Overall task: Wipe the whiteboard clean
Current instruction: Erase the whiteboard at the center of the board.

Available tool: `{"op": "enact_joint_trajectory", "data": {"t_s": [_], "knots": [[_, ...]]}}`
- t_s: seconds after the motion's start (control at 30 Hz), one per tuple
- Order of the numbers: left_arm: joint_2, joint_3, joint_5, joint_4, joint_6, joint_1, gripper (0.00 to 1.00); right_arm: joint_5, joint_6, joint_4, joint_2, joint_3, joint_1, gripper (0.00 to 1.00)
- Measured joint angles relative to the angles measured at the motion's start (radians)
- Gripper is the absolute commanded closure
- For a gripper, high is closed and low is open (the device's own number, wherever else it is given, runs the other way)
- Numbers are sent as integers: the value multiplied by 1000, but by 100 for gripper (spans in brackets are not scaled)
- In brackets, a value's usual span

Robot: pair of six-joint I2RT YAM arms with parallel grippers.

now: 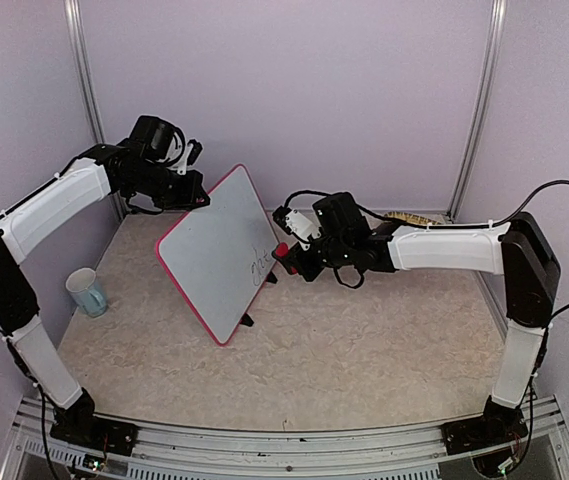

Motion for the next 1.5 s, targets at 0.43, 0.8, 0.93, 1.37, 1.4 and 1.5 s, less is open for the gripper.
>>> {"op": "enact_joint_trajectory", "data": {"t_s": [0.43, 0.8, 0.93, 1.37, 1.4, 1.5], "knots": [[-9, 1, 8, -10, -8, 1, 100, 2, -1, 4, 11, 0, 0, 90], [-99, -29, 23, -63, -17, 12, 100, 0, -1, 6, 19, 0, 0, 90], [-152, -113, 30, -45, -34, 13, 100, -23, 0, 15, 22, 0, 0, 91], [-240, -258, 46, 59, -50, 37, 100, -55, -42, 21, 171, 146, 43, 91], [-242, -266, 46, 64, -50, 40, 100, -56, -49, 22, 190, 172, 50, 91], [-248, -288, 47, 88, -51, 48, 100, -64, -63, 21, 244, 240, 60, 91]]}}
